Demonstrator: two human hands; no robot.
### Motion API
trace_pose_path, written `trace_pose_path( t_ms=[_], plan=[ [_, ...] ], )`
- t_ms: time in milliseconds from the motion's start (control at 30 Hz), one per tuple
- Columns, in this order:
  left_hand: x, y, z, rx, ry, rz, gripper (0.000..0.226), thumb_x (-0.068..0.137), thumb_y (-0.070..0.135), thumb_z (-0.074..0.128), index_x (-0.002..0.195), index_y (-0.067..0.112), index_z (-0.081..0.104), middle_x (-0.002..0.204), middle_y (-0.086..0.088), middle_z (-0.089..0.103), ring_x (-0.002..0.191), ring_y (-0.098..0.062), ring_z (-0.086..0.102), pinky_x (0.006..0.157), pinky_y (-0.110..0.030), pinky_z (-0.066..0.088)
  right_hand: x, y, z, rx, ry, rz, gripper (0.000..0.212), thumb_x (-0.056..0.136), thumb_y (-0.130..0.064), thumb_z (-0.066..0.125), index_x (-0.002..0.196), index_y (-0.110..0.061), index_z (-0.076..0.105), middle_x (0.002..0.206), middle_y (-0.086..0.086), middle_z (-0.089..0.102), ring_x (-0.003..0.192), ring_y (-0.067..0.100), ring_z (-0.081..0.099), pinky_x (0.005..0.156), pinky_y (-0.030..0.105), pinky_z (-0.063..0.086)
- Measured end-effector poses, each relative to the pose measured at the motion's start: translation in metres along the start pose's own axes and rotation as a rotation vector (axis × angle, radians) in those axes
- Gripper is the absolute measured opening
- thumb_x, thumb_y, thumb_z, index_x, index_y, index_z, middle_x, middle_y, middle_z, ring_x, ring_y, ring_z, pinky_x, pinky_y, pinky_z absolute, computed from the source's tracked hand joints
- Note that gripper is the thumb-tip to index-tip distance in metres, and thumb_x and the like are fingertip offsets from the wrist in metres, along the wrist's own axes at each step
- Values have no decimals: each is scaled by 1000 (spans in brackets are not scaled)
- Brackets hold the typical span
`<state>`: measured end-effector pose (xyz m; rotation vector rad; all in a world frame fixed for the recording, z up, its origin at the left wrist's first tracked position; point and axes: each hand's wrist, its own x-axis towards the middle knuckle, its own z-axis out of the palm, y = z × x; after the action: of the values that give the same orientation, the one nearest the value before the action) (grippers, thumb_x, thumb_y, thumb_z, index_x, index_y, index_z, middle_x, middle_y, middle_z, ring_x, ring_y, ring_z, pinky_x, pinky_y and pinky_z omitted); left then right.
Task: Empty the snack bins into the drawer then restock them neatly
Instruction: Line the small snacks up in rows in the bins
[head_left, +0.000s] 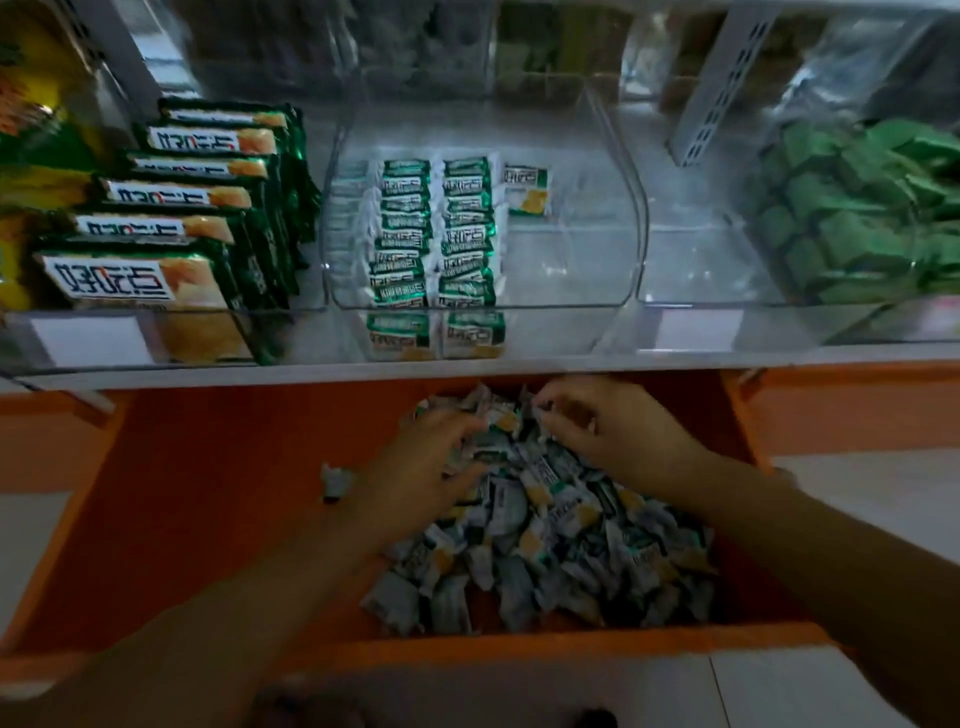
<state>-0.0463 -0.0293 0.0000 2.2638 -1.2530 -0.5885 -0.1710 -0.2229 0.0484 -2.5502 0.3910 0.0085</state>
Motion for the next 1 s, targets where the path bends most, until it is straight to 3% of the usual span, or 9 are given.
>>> trace_pose_path(
  t_ms=[133, 300, 467, 600, 733, 833, 900, 1000],
  plan=[
    [14, -23, 53, -64, -266, -168, 57, 94, 37, 63, 145, 30, 39, 155, 1, 34, 130, -19, 46, 104, -38, 44, 1, 69, 59, 58, -342, 358, 42, 99, -34, 51, 139, -24, 45, 134, 3, 54, 108, 18, 57, 93, 32, 48],
    [27, -41, 95, 17, -511, -211, 68, 89, 34, 70, 148, 23, 40, 153, -3, 36, 133, -25, 43, 107, -36, 40, 12, 106, 100, 59, -414, 458, 51, 101, -30, 48, 149, -19, 32, 146, 11, 44, 118, 31, 55, 97, 39, 48],
    [22, -60, 121, 224, -721, -90, 63, 86, 27, 74, 143, 26, 46, 142, -7, 43, 126, -29, 40, 94, -30, 34, 24, 129, 145, 70, -505, 565, 72, 95, -42, 56, 152, -14, 22, 154, 12, 33, 132, 33, 43, 104, 39, 42],
    [27, -72, 134, 278, -647, -48, 58, 86, 32, 72, 139, 35, 49, 132, -4, 45, 124, -27, 37, 87, -27, 31, 27, 144, 165, -15, -435, 590, 77, 91, -54, 56, 150, -15, 27, 153, 12, 33, 137, 37, 33, 110, 48, 35],
    [32, -76, 145, 184, -533, -81, 40, 89, 37, 68, 127, 29, 61, 123, -5, 48, 118, -24, 40, 84, -27, 33, 26, 148, 176, 20, -374, 590, 69, 90, -50, 60, 146, -17, 37, 151, 11, 36, 140, 37, 26, 113, 47, 30],
    [34, -82, 148, -10, -403, -176, 31, 91, 40, 66, 109, 15, 64, 106, -6, 48, 99, -23, 45, 80, -30, 34, 27, 145, 167, 218, -303, 629, 65, 87, -37, 69, 141, -14, 41, 144, 11, 44, 132, 32, 41, 102, 37, 40],
    [37, -81, 145, -162, -328, -276, 29, 93, 38, 62, 92, 10, 56, 89, -10, 47, 78, -22, 43, 71, -30, 32, 26, 143, 151, 331, -273, 665, 64, 87, -29, 71, 141, -12, 41, 147, 11, 42, 125, 29, 48, 88, 29, 43],
    [39, -73, 138, -256, -326, -428, 26, 98, 37, 54, 95, 12, 47, 75, -3, 40, 63, -15, 38, 59, -29, 30, 20, 147, 133, 294, -357, 657, 59, 87, -25, 71, 136, -12, 42, 144, 12, 43, 111, 26, 54, 77, 28, 44]
  ],
)
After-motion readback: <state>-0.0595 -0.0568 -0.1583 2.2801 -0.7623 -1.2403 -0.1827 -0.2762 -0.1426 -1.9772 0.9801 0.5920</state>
